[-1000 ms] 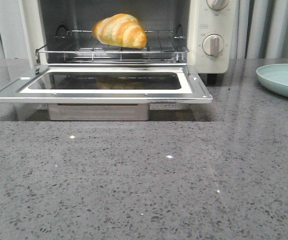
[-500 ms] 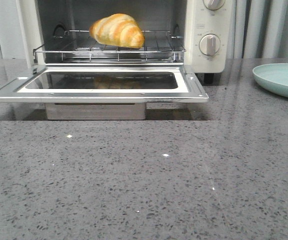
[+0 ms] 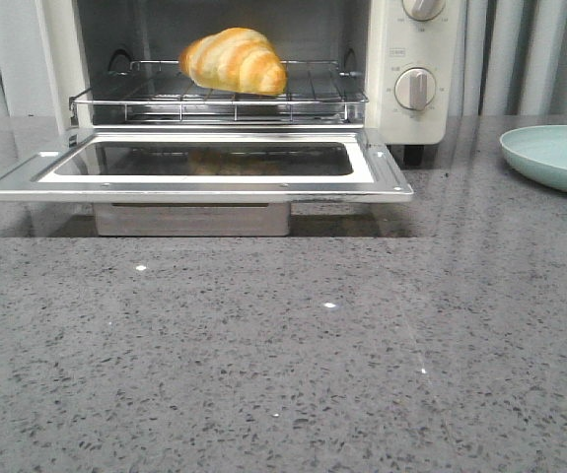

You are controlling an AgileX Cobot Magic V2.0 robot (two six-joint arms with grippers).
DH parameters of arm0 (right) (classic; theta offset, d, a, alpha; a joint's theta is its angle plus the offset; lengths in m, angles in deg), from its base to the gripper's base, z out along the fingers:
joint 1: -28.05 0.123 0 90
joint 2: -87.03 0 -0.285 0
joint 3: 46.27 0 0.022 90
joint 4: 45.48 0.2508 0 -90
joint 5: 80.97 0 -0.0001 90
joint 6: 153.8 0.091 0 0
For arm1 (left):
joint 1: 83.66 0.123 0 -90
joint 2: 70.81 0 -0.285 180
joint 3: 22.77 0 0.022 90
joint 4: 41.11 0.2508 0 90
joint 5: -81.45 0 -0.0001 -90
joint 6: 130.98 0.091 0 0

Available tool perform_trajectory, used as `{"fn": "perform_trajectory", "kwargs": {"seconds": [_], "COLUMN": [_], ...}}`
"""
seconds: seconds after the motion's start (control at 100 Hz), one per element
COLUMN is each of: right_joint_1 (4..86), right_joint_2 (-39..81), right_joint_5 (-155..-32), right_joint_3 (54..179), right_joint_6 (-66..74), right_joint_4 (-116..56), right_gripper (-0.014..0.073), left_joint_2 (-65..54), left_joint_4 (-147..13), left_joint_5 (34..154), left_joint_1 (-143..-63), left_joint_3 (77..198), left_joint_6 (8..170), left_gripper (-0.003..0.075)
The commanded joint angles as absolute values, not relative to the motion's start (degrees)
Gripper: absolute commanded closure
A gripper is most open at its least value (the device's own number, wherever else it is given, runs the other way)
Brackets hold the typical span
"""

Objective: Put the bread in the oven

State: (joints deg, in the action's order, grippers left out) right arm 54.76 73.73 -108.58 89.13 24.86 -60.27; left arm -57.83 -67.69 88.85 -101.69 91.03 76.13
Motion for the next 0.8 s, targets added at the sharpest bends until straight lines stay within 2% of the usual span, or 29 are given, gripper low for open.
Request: {"fn": "perform_trajectory", "kwargs": {"seconds": [0.0, 0.08, 0.27, 0.38, 0.79], "right_joint_1": [54.31, 54.31, 54.31, 54.31, 54.31], "right_joint_2": [73.00, 73.00, 73.00, 73.00, 73.00], "right_joint_5": [-104.81, -104.81, -104.81, -104.81, -104.81], "right_joint_3": [90.42, 90.42, 90.42, 90.42, 90.42], "right_joint_6": [24.94, 24.94, 24.94, 24.94, 24.94], "right_joint_4": [-61.38, -61.38, -61.38, -61.38, -61.38], "right_gripper": [0.0641, 0.0641, 0.0641, 0.0641, 0.0641], "left_joint_2": [-60.96, -64.20, -64.54, -64.67, -64.67], "left_joint_4": [-55.69, -48.98, -48.65, -48.48, -48.48], "left_joint_5": [85.40, 86.49, 91.99, 96.83, 96.65], "left_joint_1": [-97.86, -94.59, -90.85, -90.33, -90.33], "left_joint_3": [87.74, 83.84, 79.52, 78.73, 78.73], "left_joint_6": [61.61, 52.54, 52.27, 52.27, 52.23], "left_gripper": [0.0741, 0.0741, 0.0741, 0.0741, 0.0742]}}
